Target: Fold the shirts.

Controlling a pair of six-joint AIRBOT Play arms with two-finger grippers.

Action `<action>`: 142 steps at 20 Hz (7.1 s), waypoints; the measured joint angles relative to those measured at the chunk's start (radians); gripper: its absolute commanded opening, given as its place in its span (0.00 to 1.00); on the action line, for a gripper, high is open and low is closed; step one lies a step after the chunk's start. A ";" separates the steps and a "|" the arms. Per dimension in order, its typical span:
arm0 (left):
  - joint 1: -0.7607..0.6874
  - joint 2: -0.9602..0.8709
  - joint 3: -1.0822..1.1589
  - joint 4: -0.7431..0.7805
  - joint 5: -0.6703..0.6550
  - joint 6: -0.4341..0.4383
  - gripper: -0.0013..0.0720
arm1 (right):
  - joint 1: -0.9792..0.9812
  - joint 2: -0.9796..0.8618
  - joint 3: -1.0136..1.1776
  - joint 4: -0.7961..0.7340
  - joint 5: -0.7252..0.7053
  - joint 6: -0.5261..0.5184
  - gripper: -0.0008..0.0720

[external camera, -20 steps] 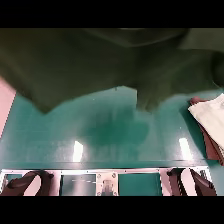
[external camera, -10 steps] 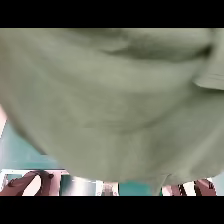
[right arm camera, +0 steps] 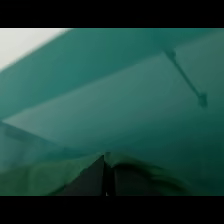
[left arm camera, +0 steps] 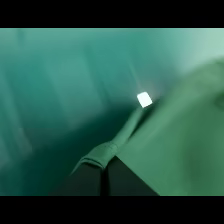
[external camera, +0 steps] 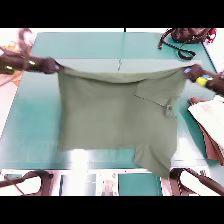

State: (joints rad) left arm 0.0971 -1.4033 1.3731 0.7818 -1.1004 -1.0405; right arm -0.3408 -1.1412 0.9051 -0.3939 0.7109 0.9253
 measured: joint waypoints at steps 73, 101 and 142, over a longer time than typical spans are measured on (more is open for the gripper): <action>-0.235 0.415 -0.631 0.449 -0.086 -0.678 0.90 | -0.220 0.201 -0.369 -0.806 0.615 0.668 0.57; -0.473 0.388 -0.952 0.307 0.500 -0.977 0.05 | -0.220 0.188 -0.463 -0.638 0.514 0.641 0.69; -0.385 0.093 -0.251 0.802 0.118 -0.810 0.05 | 0.039 -0.142 0.114 -0.506 0.358 0.641 0.04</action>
State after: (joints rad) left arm -0.2878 -1.3098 1.1217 1.5837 -0.9825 -1.8503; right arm -0.3019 -1.2827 1.0191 -0.8997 1.0687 1.5661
